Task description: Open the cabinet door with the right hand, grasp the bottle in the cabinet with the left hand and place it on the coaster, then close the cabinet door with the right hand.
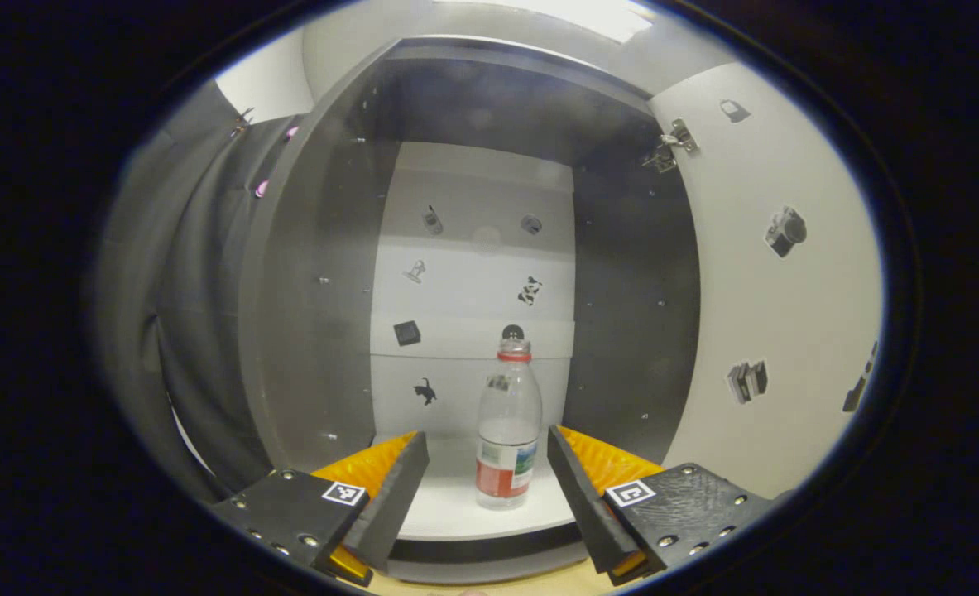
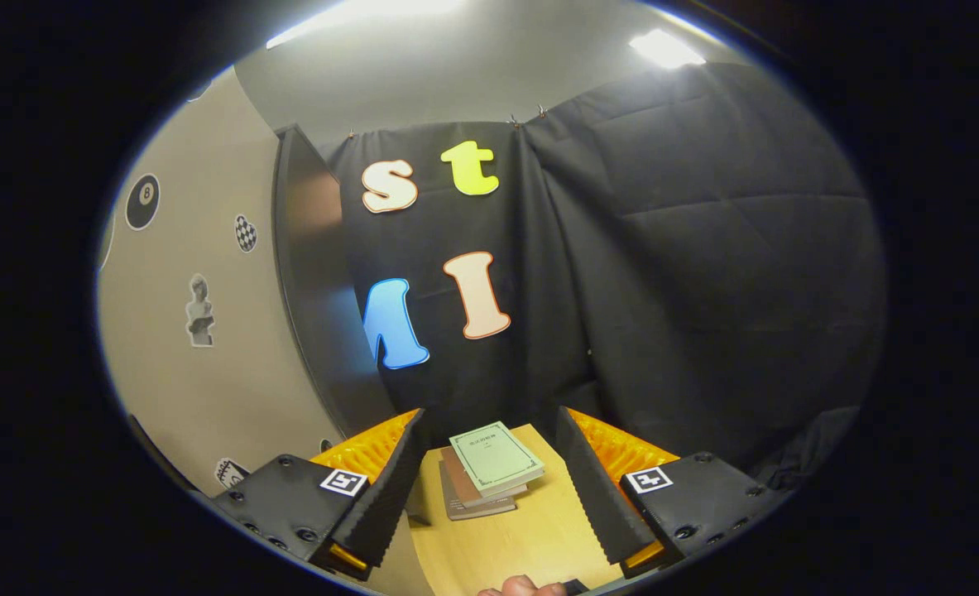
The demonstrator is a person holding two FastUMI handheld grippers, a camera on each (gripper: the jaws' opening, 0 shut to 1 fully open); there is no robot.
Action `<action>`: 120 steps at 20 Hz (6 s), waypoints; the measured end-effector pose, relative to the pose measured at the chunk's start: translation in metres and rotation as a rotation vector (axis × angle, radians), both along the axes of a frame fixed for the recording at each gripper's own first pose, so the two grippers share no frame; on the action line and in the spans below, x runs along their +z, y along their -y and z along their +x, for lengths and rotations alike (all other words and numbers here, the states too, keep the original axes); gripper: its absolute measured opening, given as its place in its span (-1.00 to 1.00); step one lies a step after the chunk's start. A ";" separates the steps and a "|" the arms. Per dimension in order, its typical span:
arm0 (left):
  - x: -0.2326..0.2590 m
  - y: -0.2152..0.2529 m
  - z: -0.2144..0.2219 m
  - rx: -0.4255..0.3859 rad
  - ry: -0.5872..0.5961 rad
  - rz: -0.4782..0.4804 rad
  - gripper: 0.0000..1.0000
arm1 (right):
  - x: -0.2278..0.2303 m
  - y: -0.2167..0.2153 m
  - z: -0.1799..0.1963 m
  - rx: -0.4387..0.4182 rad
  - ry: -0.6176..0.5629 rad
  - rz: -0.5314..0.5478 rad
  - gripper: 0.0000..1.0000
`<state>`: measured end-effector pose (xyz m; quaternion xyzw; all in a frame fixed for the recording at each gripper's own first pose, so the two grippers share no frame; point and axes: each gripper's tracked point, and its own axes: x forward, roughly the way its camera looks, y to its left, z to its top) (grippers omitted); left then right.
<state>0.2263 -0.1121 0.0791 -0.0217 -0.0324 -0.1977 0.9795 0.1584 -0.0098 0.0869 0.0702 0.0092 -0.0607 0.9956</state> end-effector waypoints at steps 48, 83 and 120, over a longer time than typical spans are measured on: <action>0.022 -0.024 -0.045 -0.074 0.080 0.075 0.35 | -0.026 0.014 -0.006 0.013 -0.044 0.028 0.95; -0.325 -0.295 -0.212 0.404 -0.118 0.093 0.41 | -0.055 0.004 -0.074 -0.120 -0.039 -0.007 0.95; -0.358 -0.289 -0.216 0.358 -0.137 0.099 0.73 | -0.112 0.000 -0.081 -0.155 -0.166 0.026 0.95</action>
